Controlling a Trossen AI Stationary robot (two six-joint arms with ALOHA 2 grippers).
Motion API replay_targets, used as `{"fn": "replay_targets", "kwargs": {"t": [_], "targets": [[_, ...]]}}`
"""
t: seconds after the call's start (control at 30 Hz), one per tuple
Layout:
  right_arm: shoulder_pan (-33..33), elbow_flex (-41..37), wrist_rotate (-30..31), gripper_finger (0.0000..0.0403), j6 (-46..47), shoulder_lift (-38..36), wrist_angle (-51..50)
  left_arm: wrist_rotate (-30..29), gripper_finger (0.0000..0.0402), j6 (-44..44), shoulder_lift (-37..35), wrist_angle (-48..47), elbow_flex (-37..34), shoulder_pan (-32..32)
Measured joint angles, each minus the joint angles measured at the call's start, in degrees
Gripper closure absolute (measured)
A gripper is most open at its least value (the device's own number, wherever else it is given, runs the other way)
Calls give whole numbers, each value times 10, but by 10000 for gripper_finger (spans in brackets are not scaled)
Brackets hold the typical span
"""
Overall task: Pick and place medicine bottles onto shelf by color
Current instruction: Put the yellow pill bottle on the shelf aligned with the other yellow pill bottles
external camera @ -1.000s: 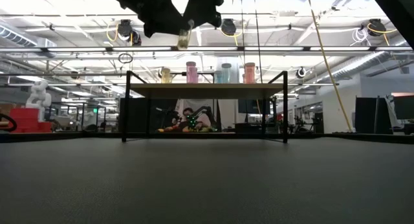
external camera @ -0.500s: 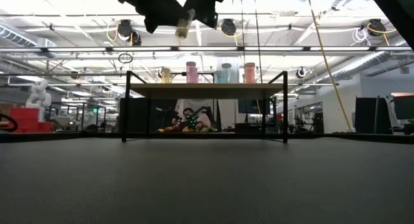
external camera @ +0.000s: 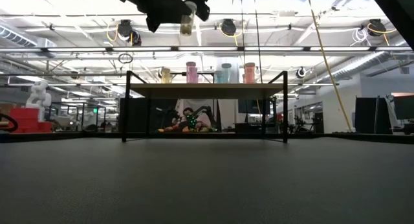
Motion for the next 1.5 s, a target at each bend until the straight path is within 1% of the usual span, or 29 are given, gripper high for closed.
{"fn": "replay_targets", "kwargs": {"t": [0.1, 0.2, 0.27, 0.4, 0.47, 0.53, 0.6, 0.7, 0.8, 0.9, 1.03, 1.23, 1.33, 1.5], "targets": [[-4, 0, 40, 199, 5, -18, 12, -9, 280, -1, 0, 2, 0, 1], [-6, 0, 105, 194, 2, -37, 17, -58, 280, -8, -10, -12, 3, 3], [-9, 0, 138, 193, -6, -50, 12, -99, 280, -18, -21, -18, 4, 9], [-21, 0, 168, 193, -13, -86, 8, -186, 280, -31, -61, -74, 4, 37], [-27, 0, 168, 193, -14, -98, 1, -198, 280, -27, -88, -106, -3, 61], [-35, 0, 168, 193, -12, -111, -8, -198, 280, -20, -111, -89, -23, 85], [-39, 0, 168, 193, -10, -114, -15, -198, 280, -14, -141, -61, -67, 107], [-43, 0, 169, 193, -9, -123, -35, -182, 280, 14, -179, 59, -147, 131], [-43, 0, 168, 193, -8, -124, -29, -167, 280, 68, -197, 189, -217, 143], [-43, 0, 168, 193, -8, -124, -28, -156, 280, 99, -194, 257, -259, 156], [-43, 0, 169, 193, -8, -124, -25, -144, 280, 89, -166, 283, -282, 173], [-46, 0, 170, 193, -3, -124, -28, -109, 280, 87, -100, 345, -283, 195], [-46, 0, 179, 193, 4, -124, -30, -105, 280, 84, -77, 349, -283, 200], [-46, 0, 187, 193, 7, -126, -53, -105, 280, 88, -62, 348, -283, 202]]}}
